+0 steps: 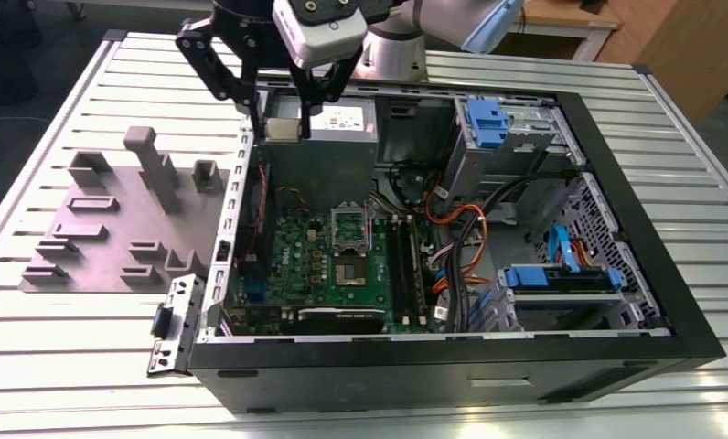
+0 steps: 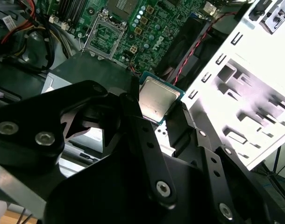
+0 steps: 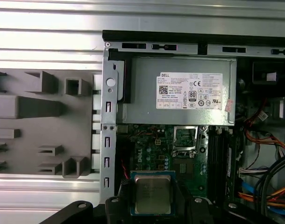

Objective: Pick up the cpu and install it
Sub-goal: 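Pick up the cpu and move it towards the insertion slot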

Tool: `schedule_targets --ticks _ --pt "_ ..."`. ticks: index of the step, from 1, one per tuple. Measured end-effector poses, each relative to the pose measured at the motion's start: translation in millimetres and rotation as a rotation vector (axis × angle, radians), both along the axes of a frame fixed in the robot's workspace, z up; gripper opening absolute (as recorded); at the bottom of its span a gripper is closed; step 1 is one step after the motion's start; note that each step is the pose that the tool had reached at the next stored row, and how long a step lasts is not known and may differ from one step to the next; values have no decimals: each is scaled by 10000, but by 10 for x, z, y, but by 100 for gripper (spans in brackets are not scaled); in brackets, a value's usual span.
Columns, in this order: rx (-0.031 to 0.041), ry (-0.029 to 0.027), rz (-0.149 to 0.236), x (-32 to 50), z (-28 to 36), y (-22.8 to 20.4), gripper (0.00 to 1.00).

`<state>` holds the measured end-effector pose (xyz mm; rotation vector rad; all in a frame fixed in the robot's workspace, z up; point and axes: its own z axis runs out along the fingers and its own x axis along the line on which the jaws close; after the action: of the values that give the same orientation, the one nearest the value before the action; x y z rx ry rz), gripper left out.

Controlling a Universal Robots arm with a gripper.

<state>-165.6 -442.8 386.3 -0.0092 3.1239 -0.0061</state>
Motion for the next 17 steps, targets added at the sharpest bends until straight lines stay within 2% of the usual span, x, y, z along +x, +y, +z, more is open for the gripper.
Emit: schedule_targets --ticks 17 --pt "0 0 1 59 0 0 47"
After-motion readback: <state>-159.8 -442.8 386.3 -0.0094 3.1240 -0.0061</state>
